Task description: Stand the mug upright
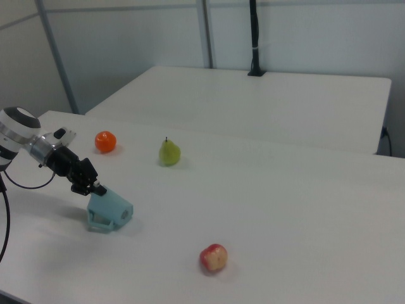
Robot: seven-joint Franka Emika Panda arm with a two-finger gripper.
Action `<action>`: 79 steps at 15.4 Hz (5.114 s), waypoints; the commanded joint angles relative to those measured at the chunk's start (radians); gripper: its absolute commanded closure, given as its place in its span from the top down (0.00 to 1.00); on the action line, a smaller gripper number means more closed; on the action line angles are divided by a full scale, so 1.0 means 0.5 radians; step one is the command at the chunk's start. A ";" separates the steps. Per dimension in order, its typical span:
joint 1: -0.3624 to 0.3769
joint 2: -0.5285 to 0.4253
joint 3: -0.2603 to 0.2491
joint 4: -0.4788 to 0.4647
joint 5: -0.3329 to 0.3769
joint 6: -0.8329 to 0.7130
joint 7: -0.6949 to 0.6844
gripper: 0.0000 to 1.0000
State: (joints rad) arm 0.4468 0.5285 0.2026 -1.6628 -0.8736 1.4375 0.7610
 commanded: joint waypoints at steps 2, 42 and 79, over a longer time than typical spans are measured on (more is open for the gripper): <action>-0.001 -0.002 -0.010 0.003 -0.008 0.030 -0.022 0.03; -0.596 -0.514 -0.295 -0.224 1.827 1.383 -2.107 0.00; -0.522 -1.115 -0.586 0.046 1.630 0.306 -1.479 1.00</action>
State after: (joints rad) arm 0.1717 0.0112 -0.0718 -1.6061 -0.0755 1.6095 -0.0027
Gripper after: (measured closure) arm 0.000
